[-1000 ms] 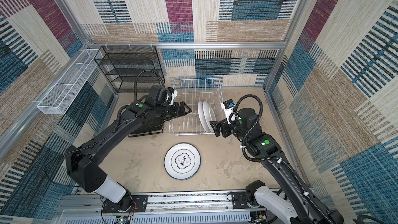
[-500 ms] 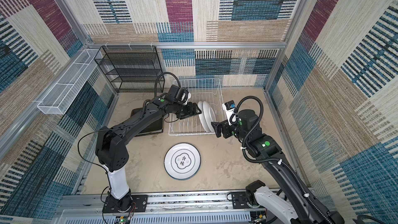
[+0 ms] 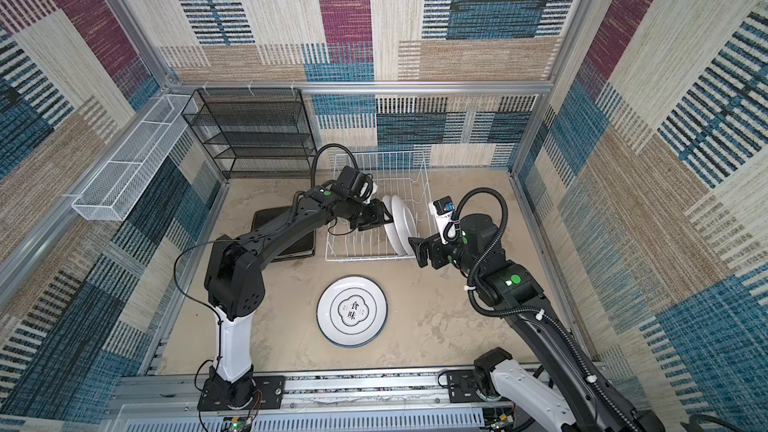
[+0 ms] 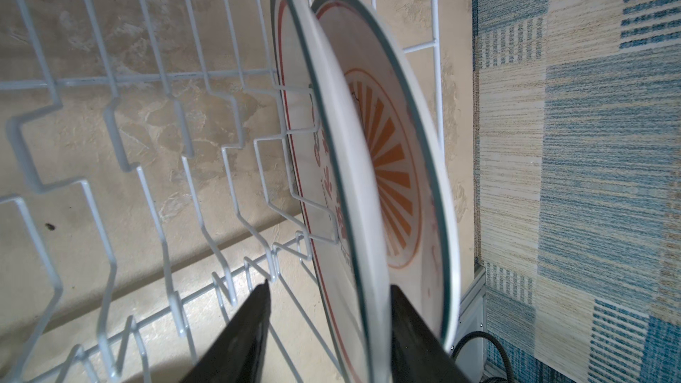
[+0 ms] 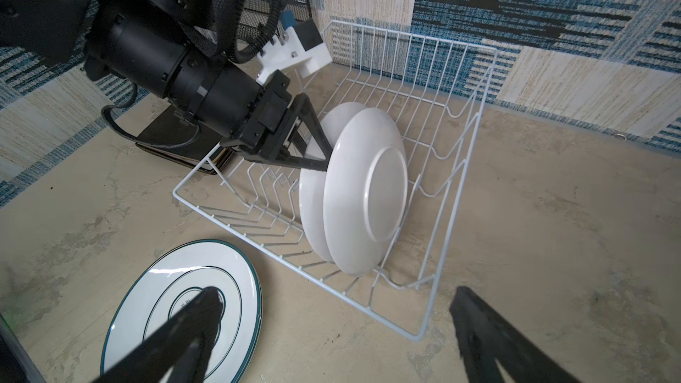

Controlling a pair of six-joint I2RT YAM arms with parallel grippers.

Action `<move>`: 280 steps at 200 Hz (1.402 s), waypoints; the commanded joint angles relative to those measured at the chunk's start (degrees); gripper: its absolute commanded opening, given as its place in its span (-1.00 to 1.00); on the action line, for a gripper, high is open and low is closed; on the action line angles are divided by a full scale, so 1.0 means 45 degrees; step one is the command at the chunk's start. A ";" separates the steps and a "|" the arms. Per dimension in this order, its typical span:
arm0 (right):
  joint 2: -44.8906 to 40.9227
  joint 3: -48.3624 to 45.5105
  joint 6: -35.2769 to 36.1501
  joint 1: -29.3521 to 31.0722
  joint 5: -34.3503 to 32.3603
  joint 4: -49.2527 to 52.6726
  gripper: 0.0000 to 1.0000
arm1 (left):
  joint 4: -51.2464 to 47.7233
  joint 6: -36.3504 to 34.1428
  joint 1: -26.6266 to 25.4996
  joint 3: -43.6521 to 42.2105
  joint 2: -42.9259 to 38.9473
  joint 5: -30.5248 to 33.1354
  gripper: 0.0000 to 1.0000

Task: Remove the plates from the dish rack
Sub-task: 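Close the left gripper on the top rim of the nearest rack plate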

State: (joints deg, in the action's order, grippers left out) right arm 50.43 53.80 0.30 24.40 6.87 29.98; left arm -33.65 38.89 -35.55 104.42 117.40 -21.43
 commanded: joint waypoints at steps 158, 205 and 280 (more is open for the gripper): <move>-0.0203 -0.0178 0.0208 -0.0022 -0.0498 -0.0733 0.98 | 0.0557 0.1337 -0.0259 -0.0061 -0.0007 -0.0150 -0.71; -0.0251 -0.0217 0.0283 -0.0032 -0.0544 -0.0725 0.98 | 0.1228 0.1739 -0.0283 -0.0470 -0.0346 -0.0394 -0.98; -0.0348 -0.0253 0.0186 -0.0032 -0.0690 -0.0704 0.98 | 0.1485 0.1686 -0.0268 -0.0079 -0.0207 -0.1138 -1.00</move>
State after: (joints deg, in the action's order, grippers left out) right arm 49.06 52.82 1.78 24.29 4.89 28.71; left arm -28.05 46.44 -36.80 102.56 116.09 -24.40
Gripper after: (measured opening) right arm 0.993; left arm 0.092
